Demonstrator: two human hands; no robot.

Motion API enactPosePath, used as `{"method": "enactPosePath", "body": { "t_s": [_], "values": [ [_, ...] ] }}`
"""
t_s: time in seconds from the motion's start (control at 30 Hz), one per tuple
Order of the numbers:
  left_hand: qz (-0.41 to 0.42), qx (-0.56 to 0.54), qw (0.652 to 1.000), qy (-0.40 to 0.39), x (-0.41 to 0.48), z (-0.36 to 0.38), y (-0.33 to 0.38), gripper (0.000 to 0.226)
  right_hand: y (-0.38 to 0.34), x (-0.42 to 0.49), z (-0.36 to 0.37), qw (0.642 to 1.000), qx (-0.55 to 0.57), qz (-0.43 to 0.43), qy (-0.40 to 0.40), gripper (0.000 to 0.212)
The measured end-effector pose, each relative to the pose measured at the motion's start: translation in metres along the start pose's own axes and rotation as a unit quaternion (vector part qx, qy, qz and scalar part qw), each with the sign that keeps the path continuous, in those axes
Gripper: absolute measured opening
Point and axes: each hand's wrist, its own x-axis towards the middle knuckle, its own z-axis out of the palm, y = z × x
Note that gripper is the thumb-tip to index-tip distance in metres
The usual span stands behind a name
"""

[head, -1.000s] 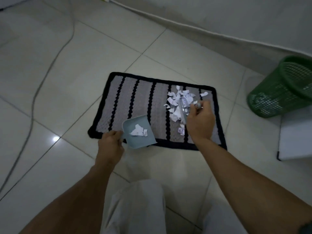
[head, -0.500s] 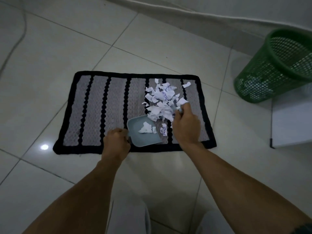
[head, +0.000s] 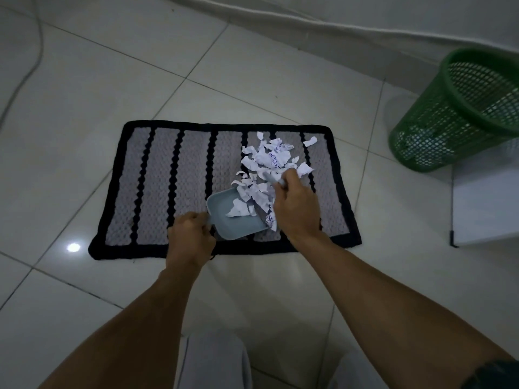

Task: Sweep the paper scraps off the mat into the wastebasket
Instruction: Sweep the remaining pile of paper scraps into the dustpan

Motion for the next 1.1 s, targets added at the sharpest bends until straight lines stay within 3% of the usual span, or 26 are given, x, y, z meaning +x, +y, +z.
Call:
{"method": "enactPosePath", "body": {
  "t_s": [0.13,0.3,0.5,0.63,0.73,0.93,1.1],
  "values": [
    [-0.007,-0.001,1.0,-0.016,0.006,-0.001,0.0,0.022,-0.017,-0.012,0.014,0.998,0.019,-0.044,-0.046,0.009],
    [-0.011,-0.017,1.0,-0.004,0.009,-0.001,0.008,0.025,-0.012,-0.009,0.005,0.997,0.025,-0.063,-0.044,0.013],
    [0.021,0.002,0.999,-0.024,0.009,-0.003,0.004,0.015,0.007,0.013,-0.033,0.997,-0.009,0.009,0.08,0.02],
    [0.059,0.02,0.996,-0.057,0.01,-0.009,-0.016,0.021,0.017,-0.014,-0.047,0.993,-0.079,0.069,0.061,0.022],
    [0.097,0.044,0.991,-0.086,0.009,-0.013,-0.026,0.04,0.003,-0.04,-0.023,0.994,-0.058,0.089,0.03,0.019],
    [0.071,0.037,0.993,-0.082,0.003,-0.014,-0.022,0.029,-0.043,-0.044,0.017,0.998,-0.028,0.053,-0.005,0.01],
    [0.056,0.019,0.996,-0.073,0.0,-0.014,-0.018,0.028,-0.035,-0.034,0.002,0.999,-0.007,0.019,0.039,0.014]
  ]
}}
